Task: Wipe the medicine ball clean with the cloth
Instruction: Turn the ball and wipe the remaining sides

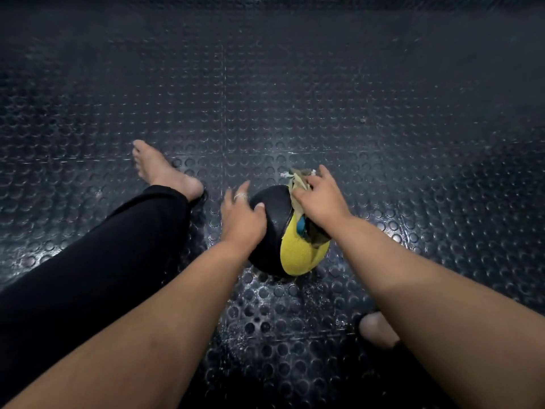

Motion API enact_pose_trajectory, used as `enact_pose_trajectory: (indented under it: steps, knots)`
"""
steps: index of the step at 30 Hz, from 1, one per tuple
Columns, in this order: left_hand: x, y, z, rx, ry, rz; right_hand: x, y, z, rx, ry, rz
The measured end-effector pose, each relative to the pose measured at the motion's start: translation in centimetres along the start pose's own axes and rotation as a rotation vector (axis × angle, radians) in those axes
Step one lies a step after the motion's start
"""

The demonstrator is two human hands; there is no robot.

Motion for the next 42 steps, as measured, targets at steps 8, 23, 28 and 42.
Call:
enact_pose_trajectory:
  steps: [8,23,28,42]
  knots:
    - [-0.8,-0.5,3.0,0.429,0.357,0.226,-3.0,1.1,-0.7,-0.234,0.463,0.116]
    - [1.9,-0.3,2.2,0.366,0.202,0.167,1.9,2.9,2.5,-0.028,-0.184,-0.183]
    - [1.3,-0.3,2.3,0.35,0.187,0.151,2.8,4.8,3.3,0.033,-0.305,-0.25]
    - [1.1,1.6,1.8,0.328,0.17,0.15,0.6,-4.4,3.5,-0.303,-0.204,-0.574]
Point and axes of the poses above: each hand's wrist, its own y-axis towards the middle knuckle, its own z-axis out of the palm, x = y × z, the point moved 7 cm from there along y, towards the middle knuckle, and after that the axes turned 4 degrees about -y, right-handed, at the moved point
